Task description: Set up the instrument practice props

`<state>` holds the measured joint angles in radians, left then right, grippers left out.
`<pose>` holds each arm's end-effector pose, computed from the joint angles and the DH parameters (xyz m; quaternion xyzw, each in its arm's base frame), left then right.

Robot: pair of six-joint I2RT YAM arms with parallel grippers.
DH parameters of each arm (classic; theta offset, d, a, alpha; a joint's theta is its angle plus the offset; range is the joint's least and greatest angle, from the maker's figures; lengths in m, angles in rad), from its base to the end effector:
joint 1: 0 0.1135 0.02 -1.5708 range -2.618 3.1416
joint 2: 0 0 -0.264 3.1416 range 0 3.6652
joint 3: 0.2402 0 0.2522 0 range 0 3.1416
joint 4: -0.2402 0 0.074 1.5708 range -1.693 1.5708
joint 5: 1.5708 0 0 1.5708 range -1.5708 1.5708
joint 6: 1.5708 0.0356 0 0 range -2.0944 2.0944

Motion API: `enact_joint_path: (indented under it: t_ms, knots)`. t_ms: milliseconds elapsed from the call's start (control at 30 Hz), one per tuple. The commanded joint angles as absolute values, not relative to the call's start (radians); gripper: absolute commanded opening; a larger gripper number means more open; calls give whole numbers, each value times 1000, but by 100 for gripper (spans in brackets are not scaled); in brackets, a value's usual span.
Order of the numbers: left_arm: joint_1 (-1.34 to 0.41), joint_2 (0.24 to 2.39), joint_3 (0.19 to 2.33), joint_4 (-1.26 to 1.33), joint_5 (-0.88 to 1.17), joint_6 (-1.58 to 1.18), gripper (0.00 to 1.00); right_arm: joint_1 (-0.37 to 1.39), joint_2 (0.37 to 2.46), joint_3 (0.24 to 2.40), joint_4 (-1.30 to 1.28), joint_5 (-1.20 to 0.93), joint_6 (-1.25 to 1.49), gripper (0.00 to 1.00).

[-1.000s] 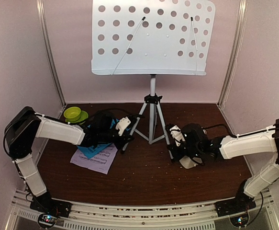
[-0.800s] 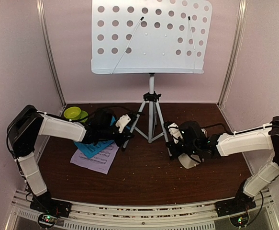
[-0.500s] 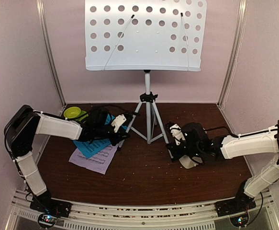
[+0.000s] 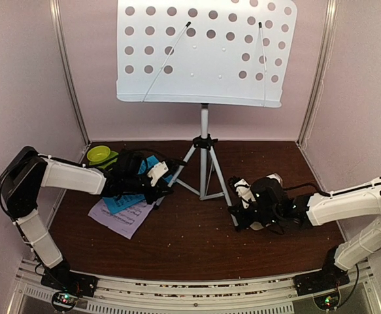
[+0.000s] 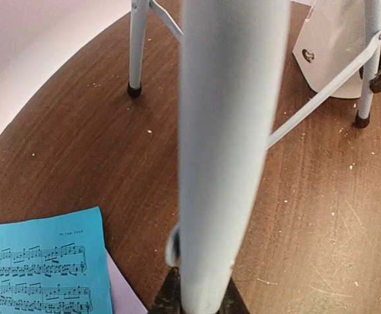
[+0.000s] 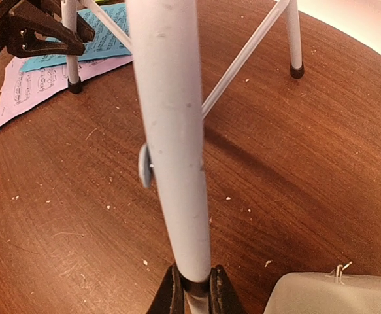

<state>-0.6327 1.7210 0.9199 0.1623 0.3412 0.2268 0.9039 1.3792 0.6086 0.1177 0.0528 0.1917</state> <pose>0.2828 -0.2221 0.1762 0.4362 0.7686 -0.2378 0.4031 0.1711 0.2144 0.1785 -0.3015 0.8441 0.2104 0.3904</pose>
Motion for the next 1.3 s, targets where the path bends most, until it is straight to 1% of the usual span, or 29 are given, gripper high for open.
enact_joint_path:
  t_ms: [0,300,567,800,967,1033,1133,1167,1267]
  knots:
    - [-561,1756,965,166,248,102,0,906,1413,609,52,123,251,0]
    - [-566,1832,1060,179,221,69,0,896,1539,699,62,147,250,0]
    - [-583,1877,1135,162,218,73,0,856,1587,751,64,163,220,0]
    - [-585,1867,1123,159,209,61,0,860,1569,746,78,115,215,0]
    - [-586,1845,1116,153,210,57,9,867,1535,732,93,92,207,14]
    - [-585,1832,1116,146,212,58,15,874,1521,732,96,83,199,22]
    - [-584,1806,1111,128,232,50,24,881,1502,738,98,77,190,38]
    - [-583,1793,1107,118,242,49,29,883,1493,739,98,74,189,44]
    - [-576,1742,1078,105,263,33,47,886,1482,755,90,64,180,55]
